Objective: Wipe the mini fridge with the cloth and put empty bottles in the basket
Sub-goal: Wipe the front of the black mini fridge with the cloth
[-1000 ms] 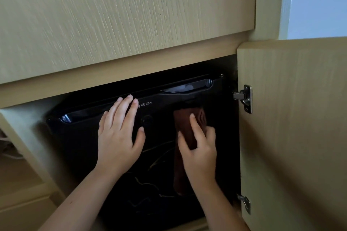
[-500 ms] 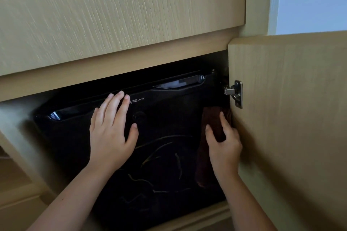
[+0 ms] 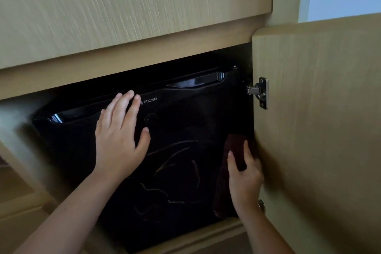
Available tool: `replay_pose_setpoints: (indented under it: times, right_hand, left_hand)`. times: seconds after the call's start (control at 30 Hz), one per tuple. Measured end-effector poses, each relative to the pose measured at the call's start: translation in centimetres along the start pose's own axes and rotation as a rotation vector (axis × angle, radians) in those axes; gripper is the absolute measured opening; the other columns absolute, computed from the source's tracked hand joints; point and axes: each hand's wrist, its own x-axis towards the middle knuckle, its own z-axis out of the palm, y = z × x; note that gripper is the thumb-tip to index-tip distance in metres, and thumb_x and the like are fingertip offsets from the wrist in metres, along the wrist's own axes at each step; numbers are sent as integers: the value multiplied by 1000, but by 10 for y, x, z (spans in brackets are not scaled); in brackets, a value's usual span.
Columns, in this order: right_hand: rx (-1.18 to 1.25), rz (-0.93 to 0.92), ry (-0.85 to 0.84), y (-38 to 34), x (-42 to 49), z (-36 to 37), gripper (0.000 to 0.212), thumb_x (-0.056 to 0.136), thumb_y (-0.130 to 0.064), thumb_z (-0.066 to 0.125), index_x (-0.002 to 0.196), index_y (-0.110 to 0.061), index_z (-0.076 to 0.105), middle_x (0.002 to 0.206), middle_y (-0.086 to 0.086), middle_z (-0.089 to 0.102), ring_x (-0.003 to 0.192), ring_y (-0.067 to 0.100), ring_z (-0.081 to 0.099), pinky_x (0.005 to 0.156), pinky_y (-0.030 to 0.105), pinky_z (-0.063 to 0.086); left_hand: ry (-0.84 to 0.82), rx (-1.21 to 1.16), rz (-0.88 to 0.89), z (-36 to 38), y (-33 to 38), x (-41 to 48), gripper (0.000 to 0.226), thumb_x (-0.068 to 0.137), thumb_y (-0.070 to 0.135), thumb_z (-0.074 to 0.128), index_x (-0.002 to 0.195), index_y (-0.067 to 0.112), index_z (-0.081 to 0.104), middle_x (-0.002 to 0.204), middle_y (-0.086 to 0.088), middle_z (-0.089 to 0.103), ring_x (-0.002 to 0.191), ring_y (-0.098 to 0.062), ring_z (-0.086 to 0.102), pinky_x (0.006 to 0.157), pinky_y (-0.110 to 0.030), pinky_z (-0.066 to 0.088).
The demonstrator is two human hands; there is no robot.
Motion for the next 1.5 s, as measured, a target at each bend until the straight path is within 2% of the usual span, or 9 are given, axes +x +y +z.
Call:
replay_pose_setpoints:
  times: [0.37, 0.57, 0.7, 0.87, 0.97, 1.07, 1.23, 1.43, 1.5]
  right_hand:
    - [70, -264, 107, -55, 40, 12, 51, 87, -26, 61, 135, -21, 44, 105, 1, 46, 93, 8, 46, 84, 11, 35]
    - [-17, -348, 76, 10, 2, 14, 58, 80, -18, 68, 130, -14, 40, 103, 13, 53, 95, -2, 42, 87, -4, 30]
    - [4, -303, 52, 20, -2, 10, 57, 78, -15, 70, 128, -18, 43, 104, 5, 50, 97, 11, 50, 89, 21, 45]
    - [110, -332, 108, -26, 26, 16, 51, 83, -17, 66, 130, -16, 48, 104, 2, 46, 95, 12, 49, 85, -1, 34]
    - [111, -370, 143, -44, 36, 20, 50, 85, -20, 64, 132, -16, 47, 106, 2, 45, 97, 15, 51, 89, 14, 40]
    - [102, -432, 137, -38, 4, 43, 50, 83, -23, 64, 130, -15, 48, 107, 8, 47, 99, 9, 47, 90, 2, 31]
    - [84, -664, -128, -27, -50, 81, 47, 82, -28, 61, 127, -20, 52, 98, 8, 52, 84, 16, 57, 77, 20, 49]
    - [138, -431, 147, -19, 12, 34, 51, 79, -22, 66, 127, -18, 47, 98, 7, 51, 93, 2, 47, 89, 3, 32]
    - [124, -307, 179, -15, 29, 17, 50, 84, -21, 65, 130, -21, 46, 108, 11, 55, 102, 11, 52, 96, 14, 36]
  left_hand:
    - [23, 16, 15, 2, -2, 1, 61, 82, 34, 40, 137, 8, 38, 145, -9, 36, 137, -23, 24, 105, -46, 26]
    - [25, 22, 15, 1, -1, 1, 61, 81, 32, 42, 137, 8, 39, 145, -10, 37, 136, -24, 25, 103, -47, 28]
    - [-2, 30, 17, -1, -2, 0, 61, 82, 33, 41, 138, 9, 37, 146, -9, 35, 136, -24, 24, 103, -49, 28]
    - [-63, 68, 46, -5, -11, -8, 69, 85, 38, 35, 146, 14, 15, 153, -2, 16, 141, -17, 12, 110, -47, 15]
    - [9, 74, -66, -11, -21, -33, 71, 85, 38, 35, 147, 14, 10, 154, -5, 12, 141, -20, 10, 110, -49, 12]
    - [46, 48, -241, -17, -34, -63, 74, 83, 41, 36, 146, 11, 12, 154, -14, 10, 140, -26, 9, 107, -54, 12]
    - [-27, -36, -434, -12, -47, -99, 84, 79, 50, 33, 146, 9, 3, 155, -15, -2, 142, -24, -3, 110, -51, 6]
    - [-121, -150, -538, -7, -55, -106, 88, 86, 44, 50, 146, 7, -3, 155, -13, -8, 142, -23, -3, 113, -45, 8]
    - [-141, -209, -596, -6, -54, -109, 89, 88, 35, 55, 146, 10, -8, 156, -7, -10, 142, -20, -4, 113, -43, 12]
